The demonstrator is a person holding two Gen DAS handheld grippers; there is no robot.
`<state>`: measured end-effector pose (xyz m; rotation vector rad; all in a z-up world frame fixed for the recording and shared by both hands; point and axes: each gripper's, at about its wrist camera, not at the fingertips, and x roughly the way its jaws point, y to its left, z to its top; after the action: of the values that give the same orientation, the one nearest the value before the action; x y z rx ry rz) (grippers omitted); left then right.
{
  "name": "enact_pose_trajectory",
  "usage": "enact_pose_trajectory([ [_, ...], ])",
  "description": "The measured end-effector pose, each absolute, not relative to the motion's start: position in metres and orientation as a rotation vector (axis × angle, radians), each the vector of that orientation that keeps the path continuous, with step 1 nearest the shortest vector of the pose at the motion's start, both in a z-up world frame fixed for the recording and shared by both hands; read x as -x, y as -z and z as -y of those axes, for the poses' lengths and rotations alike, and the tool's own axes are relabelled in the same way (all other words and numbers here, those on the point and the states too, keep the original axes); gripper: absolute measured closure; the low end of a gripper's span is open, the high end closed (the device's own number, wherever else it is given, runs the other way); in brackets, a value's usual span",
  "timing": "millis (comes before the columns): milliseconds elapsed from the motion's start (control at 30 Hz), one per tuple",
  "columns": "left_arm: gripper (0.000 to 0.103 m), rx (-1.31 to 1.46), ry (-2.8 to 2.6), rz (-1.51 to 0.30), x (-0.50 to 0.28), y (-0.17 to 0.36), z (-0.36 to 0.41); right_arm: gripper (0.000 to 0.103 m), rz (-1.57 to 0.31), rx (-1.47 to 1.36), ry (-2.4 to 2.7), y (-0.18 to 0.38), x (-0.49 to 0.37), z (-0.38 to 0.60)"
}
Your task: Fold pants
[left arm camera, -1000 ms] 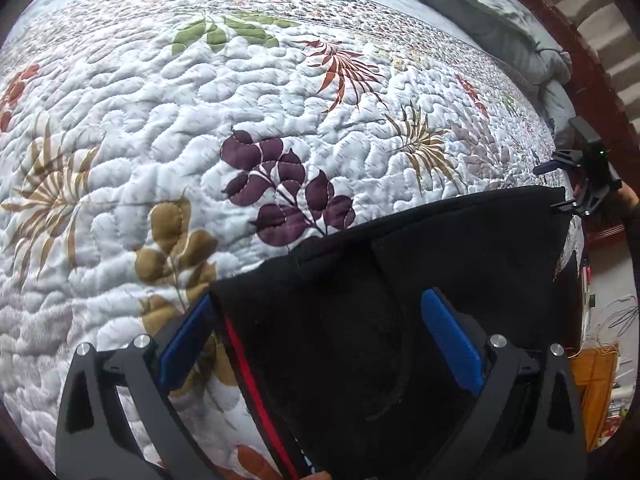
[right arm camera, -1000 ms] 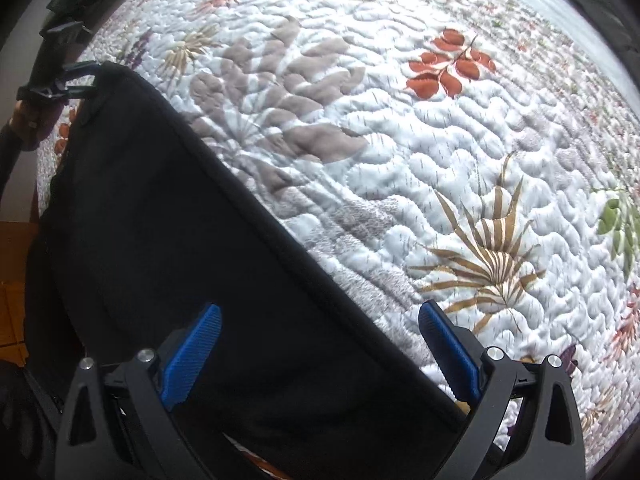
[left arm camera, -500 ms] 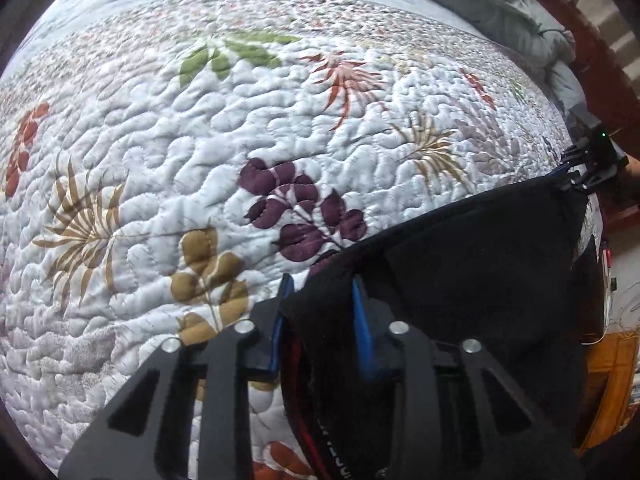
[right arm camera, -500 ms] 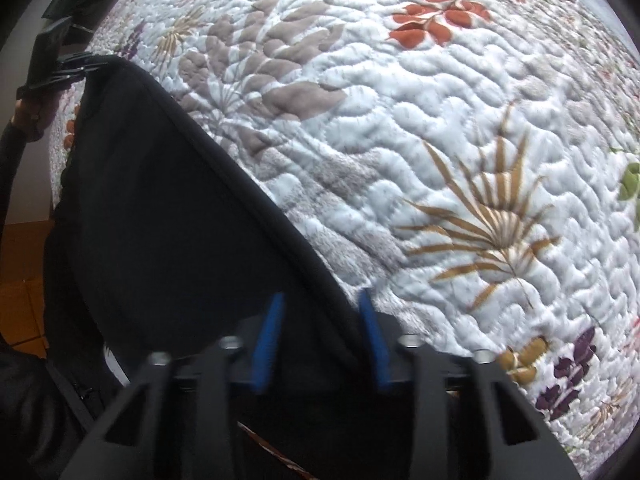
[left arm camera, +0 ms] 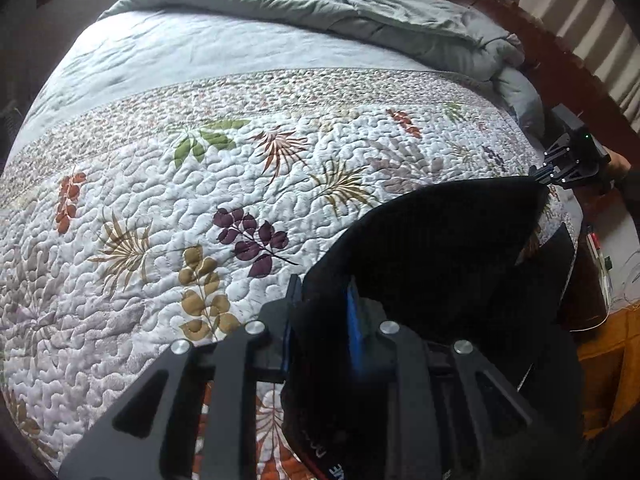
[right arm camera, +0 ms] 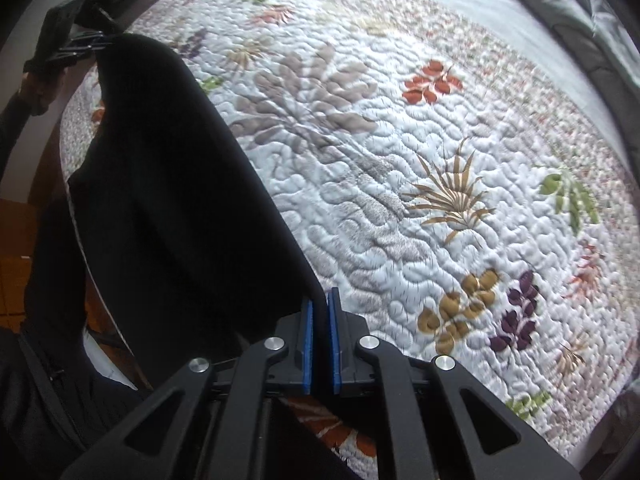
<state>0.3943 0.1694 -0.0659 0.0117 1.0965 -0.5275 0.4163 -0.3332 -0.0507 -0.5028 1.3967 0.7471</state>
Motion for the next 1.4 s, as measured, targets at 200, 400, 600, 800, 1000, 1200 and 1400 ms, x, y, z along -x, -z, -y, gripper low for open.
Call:
enact_pose_trajectory([
  [200,0.084,-0.071,0.574,-0.984,-0.32,0.026,-0.166,0.097,-1.243,0.543,-0.715,0.021,-0.337,0.319],
  [400,0.085,-0.117,0.597,-0.935,-0.245,0.025,-0.162,0.097,-1.159,0.578,-0.663,0.032,-0.258,0.315],
  [600,0.085,-0.14,0.593,-0.947,-0.203,0.047,-0.172,0.097,-1.12,0.553,-0.615,0.056,-0.197,0.315],
  [800,0.085,-0.158,0.612,-1.0,-0.175,0.081,-0.172,0.097,-1.122,0.577,-0.582,0.088,-0.159,0.306],
  [1000,0.085,-0.226,0.611,-1.053,-0.154,0.115,-0.169,0.096,-1.134,0.604,-0.538,0.122,-0.133,0.299],
  [1200,0.085,-0.271,0.603,-1.087,-0.143,0.134,-0.169,0.096,-1.162,0.605,-0.505,0.143,-0.125,0.297],
  [1400,0.085,-0.294,0.593,-1.097,-0.139,0.142,-0.167,0.096,-1.192,0.636,-0.494,0.159,-0.121,0.294],
])
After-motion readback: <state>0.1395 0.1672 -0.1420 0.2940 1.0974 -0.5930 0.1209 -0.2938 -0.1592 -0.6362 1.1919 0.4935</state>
